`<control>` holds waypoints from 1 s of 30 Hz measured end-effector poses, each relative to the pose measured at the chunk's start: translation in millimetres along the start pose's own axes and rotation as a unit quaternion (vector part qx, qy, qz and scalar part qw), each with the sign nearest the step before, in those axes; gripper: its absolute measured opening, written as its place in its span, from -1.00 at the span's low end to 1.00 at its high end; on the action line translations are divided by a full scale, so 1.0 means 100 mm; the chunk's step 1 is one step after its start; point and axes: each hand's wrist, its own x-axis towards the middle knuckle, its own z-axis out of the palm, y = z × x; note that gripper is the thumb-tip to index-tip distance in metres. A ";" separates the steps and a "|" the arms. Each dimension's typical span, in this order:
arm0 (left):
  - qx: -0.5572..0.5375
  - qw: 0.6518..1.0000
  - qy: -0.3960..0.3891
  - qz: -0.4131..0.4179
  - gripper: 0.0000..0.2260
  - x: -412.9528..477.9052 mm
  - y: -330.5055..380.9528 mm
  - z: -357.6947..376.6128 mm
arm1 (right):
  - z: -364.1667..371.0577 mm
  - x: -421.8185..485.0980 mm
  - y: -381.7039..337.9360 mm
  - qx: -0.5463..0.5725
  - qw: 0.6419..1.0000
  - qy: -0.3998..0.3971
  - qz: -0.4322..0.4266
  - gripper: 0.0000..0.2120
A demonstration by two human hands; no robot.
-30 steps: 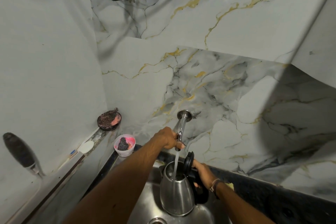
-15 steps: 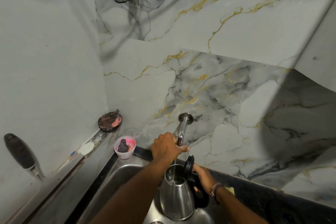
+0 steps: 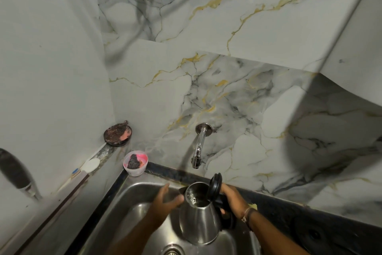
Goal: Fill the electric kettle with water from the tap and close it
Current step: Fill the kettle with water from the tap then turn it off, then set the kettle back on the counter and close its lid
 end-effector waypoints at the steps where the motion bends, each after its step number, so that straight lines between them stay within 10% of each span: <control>1: 0.027 1.000 -0.004 0.003 0.36 -0.11 -0.21 0.03 | -0.04 -0.05 0.01 0.008 1.000 0.000 -0.006 -0.21; 5: 0.129 0.984 -0.057 0.107 0.59 -0.47 -0.68 0.52 | -0.23 -0.37 0.09 0.032 0.999 0.015 -0.022 -0.43; 13: -0.012 0.986 -0.015 0.165 0.39 -0.73 -0.80 1.58 | -0.74 -1.14 0.24 0.077 0.996 0.035 -0.033 -0.40; 26: 0.137 0.964 0.020 0.228 0.35 -1.17 -0.38 3.11 | -2.29 -1.83 0.40 -0.048 0.994 0.035 0.091 -0.67; 30: 0.131 0.952 -0.002 0.275 0.28 -1.17 -0.24 3.66 | -2.75 -1.78 0.51 -0.115 0.982 0.062 0.134 -0.45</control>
